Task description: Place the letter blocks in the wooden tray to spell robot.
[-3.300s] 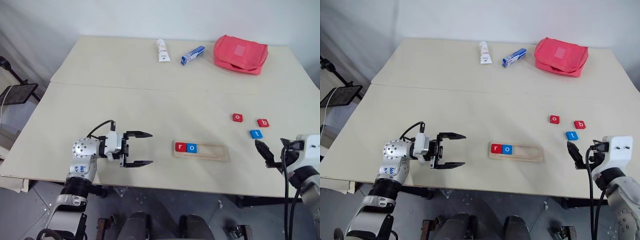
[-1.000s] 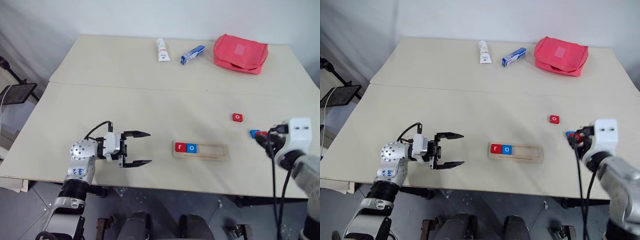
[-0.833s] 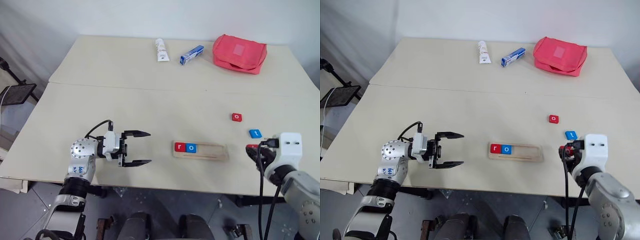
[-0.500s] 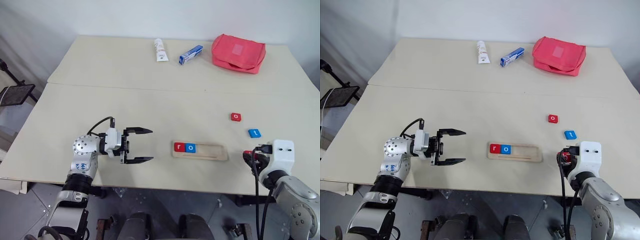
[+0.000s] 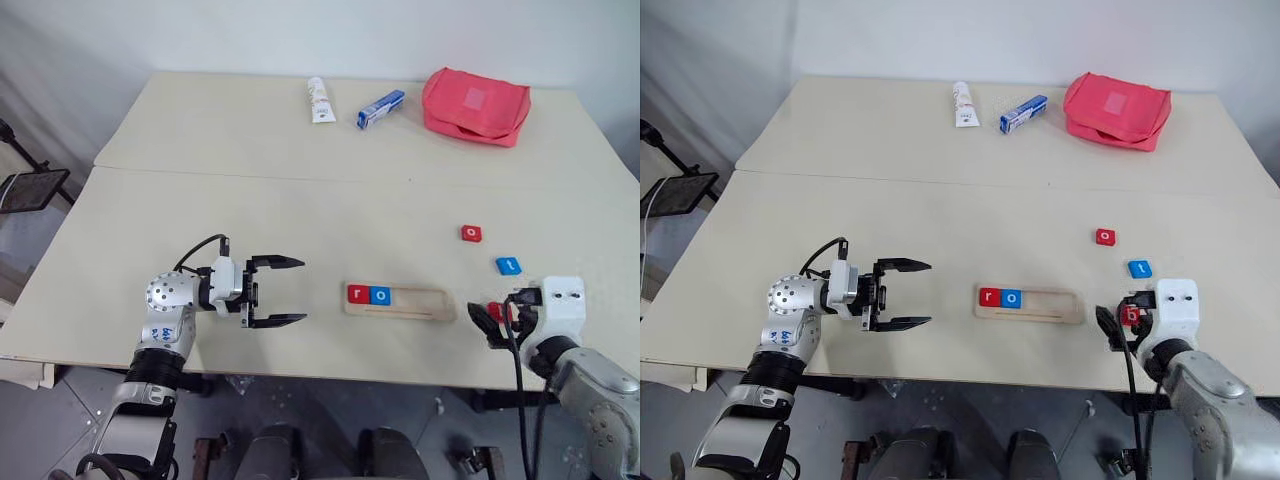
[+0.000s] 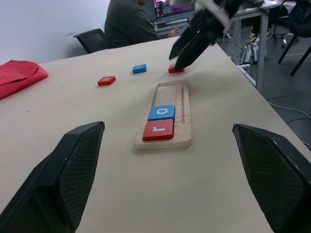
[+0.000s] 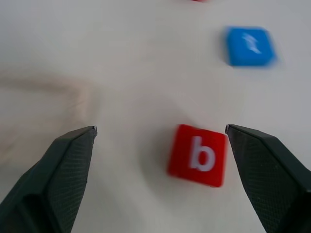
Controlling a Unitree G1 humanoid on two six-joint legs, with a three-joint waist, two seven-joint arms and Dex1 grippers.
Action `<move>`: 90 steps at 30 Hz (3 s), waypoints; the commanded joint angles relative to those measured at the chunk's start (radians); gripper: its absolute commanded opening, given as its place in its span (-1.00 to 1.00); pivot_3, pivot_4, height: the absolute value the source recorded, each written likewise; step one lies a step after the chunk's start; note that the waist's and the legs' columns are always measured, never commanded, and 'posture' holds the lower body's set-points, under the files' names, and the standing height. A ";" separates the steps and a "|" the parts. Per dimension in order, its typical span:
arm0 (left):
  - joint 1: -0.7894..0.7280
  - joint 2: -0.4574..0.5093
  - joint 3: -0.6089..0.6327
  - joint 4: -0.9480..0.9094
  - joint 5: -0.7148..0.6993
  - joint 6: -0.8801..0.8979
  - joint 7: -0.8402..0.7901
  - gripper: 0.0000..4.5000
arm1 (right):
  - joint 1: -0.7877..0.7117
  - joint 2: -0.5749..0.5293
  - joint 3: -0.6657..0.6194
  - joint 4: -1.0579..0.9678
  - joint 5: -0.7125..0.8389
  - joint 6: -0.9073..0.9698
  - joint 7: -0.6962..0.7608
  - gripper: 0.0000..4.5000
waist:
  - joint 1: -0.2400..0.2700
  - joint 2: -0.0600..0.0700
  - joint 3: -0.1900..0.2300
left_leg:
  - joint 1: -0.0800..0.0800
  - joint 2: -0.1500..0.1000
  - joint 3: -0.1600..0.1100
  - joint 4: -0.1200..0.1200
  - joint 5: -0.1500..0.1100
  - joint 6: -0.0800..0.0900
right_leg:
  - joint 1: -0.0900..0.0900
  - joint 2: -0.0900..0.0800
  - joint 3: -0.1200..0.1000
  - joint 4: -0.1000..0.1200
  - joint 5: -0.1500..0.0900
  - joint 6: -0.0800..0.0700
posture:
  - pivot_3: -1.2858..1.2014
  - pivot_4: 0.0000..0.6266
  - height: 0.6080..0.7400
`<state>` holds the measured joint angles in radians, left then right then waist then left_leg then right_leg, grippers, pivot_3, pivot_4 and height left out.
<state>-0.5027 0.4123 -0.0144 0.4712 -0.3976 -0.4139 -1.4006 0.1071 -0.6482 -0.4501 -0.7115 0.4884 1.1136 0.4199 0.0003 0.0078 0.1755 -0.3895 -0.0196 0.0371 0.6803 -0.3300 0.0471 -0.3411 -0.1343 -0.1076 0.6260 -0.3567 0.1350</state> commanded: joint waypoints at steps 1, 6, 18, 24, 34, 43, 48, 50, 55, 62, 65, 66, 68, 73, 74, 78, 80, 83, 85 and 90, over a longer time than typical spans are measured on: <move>0.004 0.003 0.010 -0.031 -0.014 -0.007 -0.007 1.00 | 0.047 -0.176 0.014 0.006 0.037 -0.076 0.217 0.99 | 0.001 0.000 0.000 | 0.000 0.000 0.000 0.000 0.000 0.000 | 0.000 0.000 0.000 -0.001 0.000 0.000 | 0.03 -0.52 1.00; 0.003 0.004 0.013 -0.020 -0.016 -0.011 -0.019 1.00 | -0.004 -0.371 0.066 0.196 -0.017 -0.238 0.382 0.99 | 0.002 -0.002 0.001 | 0.000 0.000 0.001 0.001 0.000 0.000 | 0.001 0.000 -0.001 -0.002 0.000 0.000 | 0.03 -0.52 1.00; 0.074 0.026 0.029 -0.118 -0.018 0.004 0.015 1.00 | -0.315 -0.528 0.433 0.792 -0.263 -0.741 0.758 0.99 | 0.000 -0.003 0.002 | -0.001 0.001 0.001 0.001 0.000 0.000 | 0.001 -0.002 -0.005 -0.003 0.000 0.001 | 0.03 -0.52 1.00; 0.102 0.038 0.031 -0.155 -0.017 0.018 0.040 1.00 | -0.380 -0.500 0.485 0.880 -0.308 -0.797 0.796 0.99 | 0.002 -0.003 0.002 | -0.001 0.001 0.000 0.002 0.000 0.000 | 0.001 -0.003 -0.007 -0.003 0.000 0.001 | 0.03 -0.52 1.00; 0.104 0.050 0.031 -0.175 -0.012 0.031 0.070 1.00 | -0.378 -0.438 0.469 0.930 -0.321 -0.839 0.784 -0.32 | 0.000 -0.004 0.001 | 0.000 0.002 0.000 0.003 0.000 0.000 | 0.004 -0.002 -0.009 -0.003 0.000 0.001 | 0.03 -0.52 1.00; 0.086 0.059 0.029 -0.160 -0.017 0.034 0.058 1.00 | -0.402 -0.386 0.372 0.660 -0.200 -0.579 0.697 -0.35 | 0.000 -0.005 0.001 | -0.001 0.003 0.001 0.003 0.001 -0.001 | 0.002 -0.002 -0.009 -0.003 0.000 0.001 | 0.03 -0.52 1.00; 0.074 0.059 0.026 -0.135 -0.020 0.027 0.034 1.00 | -0.475 -0.368 0.457 0.536 -0.200 -0.471 0.673 -0.35 | 0.001 -0.005 0.001 | -0.001 0.003 0.000 0.003 0.000 -0.001 | 0.002 -0.002 -0.008 -0.003 0.000 0.001 | 0.03 -0.52 1.00; 0.071 0.055 0.025 -0.132 -0.023 0.027 0.029 1.00 | -0.506 -0.364 0.507 0.518 -0.209 -0.461 0.690 -0.35 | 0.003 -0.005 0.001 | -0.001 0.003 0.000 0.003 0.000 -0.001 | 0.001 -0.002 -0.008 -0.003 0.000 0.001 | 0.03 -0.52 1.00; 0.076 0.047 0.020 -0.132 -0.029 0.024 0.009 1.00 | -0.616 -0.325 0.614 0.519 -0.224 -0.433 0.708 -0.35 | 0.000 -0.005 0.001 | -0.002 0.001 0.000 0.003 0.000 -0.001 | 0.001 -0.003 -0.009 -0.003 0.000 0.001 | 0.03 -0.52 1.00; 0.078 0.035 0.017 -0.137 -0.031 0.017 -0.007 1.00 | -0.705 -0.277 0.745 0.533 -0.278 -0.438 0.746 -0.35 | 0.000 -0.005 0.001 | -0.002 0.001 -0.001 0.002 0.000 -0.001 | 0.001 -0.003 -0.009 -0.002 0.000 0.001 | 0.03 -0.52 1.00; 0.080 0.030 0.016 -0.142 -0.032 0.017 -0.010 1.00 | -0.723 -0.268 0.770 0.544 -0.296 -0.446 0.760 -0.35 | 0.000 -0.005 0.001 | -0.002 0.001 -0.001 0.002 0.000 -0.001 | 0.000 -0.003 -0.009 -0.002 0.000 0.001 | 0.03 -0.52 1.00; 0.082 0.029 0.016 -0.145 -0.032 0.017 -0.011 1.00 | -0.726 -0.267 0.776 0.546 -0.301 -0.450 0.765 -0.35 | 0.000 -0.005 0.001 | -0.002 0.001 -0.001 0.002 0.000 -0.001 | 0.000 -0.003 -0.009 -0.002 0.000 0.001 | 0.03 -0.52 1.00; 0.085 0.028 0.016 -0.149 -0.033 0.018 -0.010 1.00 | -0.736 -0.261 0.788 0.550 -0.310 -0.452 0.772 -0.35 | -0.001 -0.005 0.001 | -0.002 0.001 -0.001 0.002 0.000 -0.001 | 0.000 -0.003 -0.009 -0.002 0.000 0.001 | 0.03 -0.52 1.00; 0.088 0.026 0.020 -0.153 -0.030 0.017 -0.005 1.00 | -0.762 -0.238 0.803 0.571 -0.331 -0.458 0.781 -0.35 | -0.001 -0.005 0.001 | -0.002 0.001 -0.001 0.002 0.000 -0.001 | 0.000 -0.003 -0.010 -0.001 0.000 0.001 | 0.03 -0.52 1.00; 0.089 0.025 0.021 -0.154 -0.029 0.016 -0.002 1.00 | -0.768 -0.235 0.807 0.577 -0.335 -0.460 0.783 -0.35 | -0.001 -0.005 0.001 | -0.002 0.001 -0.001 0.002 0.000 -0.001 | 0.000 -0.003 -0.010 -0.001 0.000 0.001 | 0.03 -0.52 1.00; 0.091 0.024 0.021 -0.157 -0.027 0.016 0.006 1.00 | -0.781 -0.228 0.814 0.591 -0.346 -0.467 0.793 -0.35 | -0.001 -0.005 0.001 | -0.002 0.001 -0.001 0.002 0.000 -0.001 | 0.000 -0.003 -0.009 -0.001 0.000 0.001 | 0.03 -0.52 1.00; 0.093 0.024 0.021 -0.160 -0.026 0.015 0.012 1.00 | -0.787 -0.231 0.824 0.603 -0.362 -0.481 0.800 -0.19 | -0.002 -0.005 0.001 | -0.002 0.001 -0.001 0.002 0.000 -0.001 | 0.000 -0.003 -0.010 -0.001 0.000 0.001 | 0.03 -0.52 1.00; 0.095 0.025 0.022 -0.163 -0.024 0.015 0.021 1.00 | -0.791 -0.234 0.830 0.611 -0.372 -0.491 0.812 0.23 | -0.001 -0.005 0.001 | -0.002 0.001 -0.001 0.002 0.000 -0.001 | 0.000 -0.003 -0.010 -0.001 0.000 0.001 | 0.03 -0.52 1.00; 0.093 0.026 0.023 -0.161 -0.022 0.015 0.024 1.00 | -0.791 -0.238 0.829 0.604 -0.367 -0.491 0.826 0.52 | -0.002 -0.005 0.001 | -0.002 0.001 -0.001 0.002 0.000 -0.001 | 0.000 -0.003 -0.010 -0.001 0.000 0.001 | 0.03 -0.52 1.00; 0.086 0.026 0.022 -0.153 -0.020 0.014 0.030 1.00 | -0.797 -0.232 0.820 0.602 -0.376 -0.491 0.833 0.98 | -0.002 -0.005 0.001 | -0.002 0.001 -0.001 0.002 0.000 -0.001 | 0.000 -0.003 -0.010 -0.001 0.000 0.001 | 0.03 -0.52 1.00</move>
<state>-0.4179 0.4381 -0.0014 0.3396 -0.4085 -0.3841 -1.3763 -0.6655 -0.8789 0.3881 -0.0860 0.1165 0.6324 1.2467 -0.0013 0.0030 0.1763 -0.3913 -0.0184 0.0361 0.6826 -0.3297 0.0463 -0.3413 -0.1371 -0.1171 0.6251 -0.3562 0.1358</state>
